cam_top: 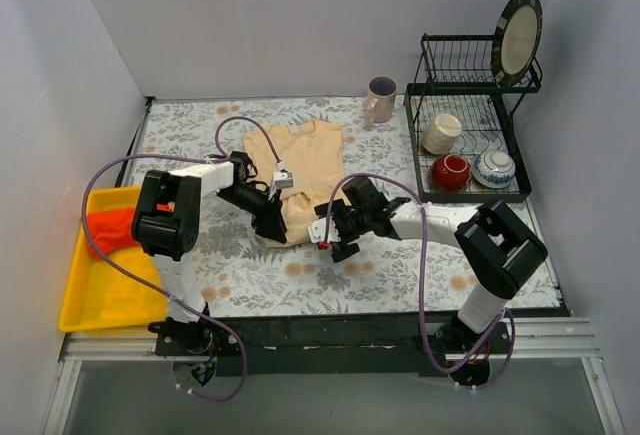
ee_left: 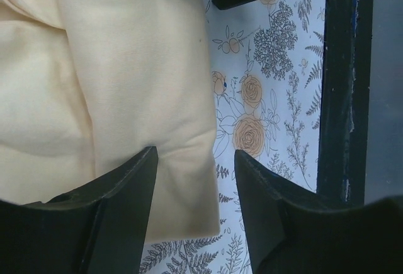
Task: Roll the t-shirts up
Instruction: Roll the T-shirt to the center of the board.
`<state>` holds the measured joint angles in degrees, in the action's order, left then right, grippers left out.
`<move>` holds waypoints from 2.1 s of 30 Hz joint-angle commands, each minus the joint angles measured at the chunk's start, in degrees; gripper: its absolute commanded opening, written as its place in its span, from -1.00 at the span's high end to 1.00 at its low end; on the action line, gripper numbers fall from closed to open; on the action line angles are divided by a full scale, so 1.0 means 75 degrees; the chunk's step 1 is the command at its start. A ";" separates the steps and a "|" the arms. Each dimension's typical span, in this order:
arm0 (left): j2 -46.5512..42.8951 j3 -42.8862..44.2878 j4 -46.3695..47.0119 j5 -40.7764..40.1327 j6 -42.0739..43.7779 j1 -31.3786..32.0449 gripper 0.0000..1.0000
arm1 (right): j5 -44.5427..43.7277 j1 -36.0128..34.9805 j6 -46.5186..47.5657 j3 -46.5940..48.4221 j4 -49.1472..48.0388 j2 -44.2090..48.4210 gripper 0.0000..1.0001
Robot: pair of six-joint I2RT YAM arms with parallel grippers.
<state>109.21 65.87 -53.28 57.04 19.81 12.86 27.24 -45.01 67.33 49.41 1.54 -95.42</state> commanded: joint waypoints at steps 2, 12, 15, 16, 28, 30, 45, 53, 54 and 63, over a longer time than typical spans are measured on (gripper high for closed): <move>0.0637 0.0486 -0.1110 -0.0422 0.0639 -0.0309 -0.04 | -0.0585 0.0095 0.0034 0.0174 -0.0416 -0.0391 -0.97; 0.1435 0.1507 -0.1908 -0.0093 0.0956 -0.0730 -0.04 | -0.0865 0.0096 0.0784 -0.0024 -0.0251 -0.0895 0.59; 0.1423 0.1612 -0.2083 0.0036 0.0921 -0.0801 -0.05 | -0.1334 0.0072 0.0749 -0.0247 -0.0989 -0.1035 0.77; 0.1446 0.1636 -0.2142 0.0082 0.0921 -0.0813 -0.05 | -0.1313 0.0095 0.0680 -0.0225 -0.1072 -0.1094 0.77; -0.2756 -0.0868 0.1403 -0.0982 -0.0146 -0.0498 -0.31 | 0.1148 0.0844 -0.0655 0.3697 0.4489 -0.2486 0.76; -0.3634 -0.2199 0.2845 -0.1705 -0.0076 -0.0054 -0.36 | 0.1498 0.0962 -0.0879 0.3993 0.4937 -0.2757 0.75; -0.5105 -0.5407 0.7993 -0.5414 -0.0498 0.1965 -0.46 | 0.1910 0.1244 -0.1161 0.4534 0.5806 -0.3426 0.75; -0.4882 -0.5524 0.8170 -0.4981 -0.0158 0.1965 -0.42 | 0.1969 0.1232 -0.1371 0.4802 0.5912 -0.3625 0.75; -0.4893 -0.5582 0.8170 -0.4806 -0.0111 0.1965 -0.41 | 0.1992 0.1232 -0.1407 0.4873 0.5935 -0.3730 0.75; -0.4671 -0.5864 0.8111 -0.4370 0.0347 0.2035 -0.25 | 0.2309 0.1268 -0.1922 0.5365 0.6006 -0.4036 0.76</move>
<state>72.93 22.96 7.38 22.28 20.40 27.70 45.19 -35.14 55.72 89.30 42.33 -122.76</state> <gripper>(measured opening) 0.648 0.163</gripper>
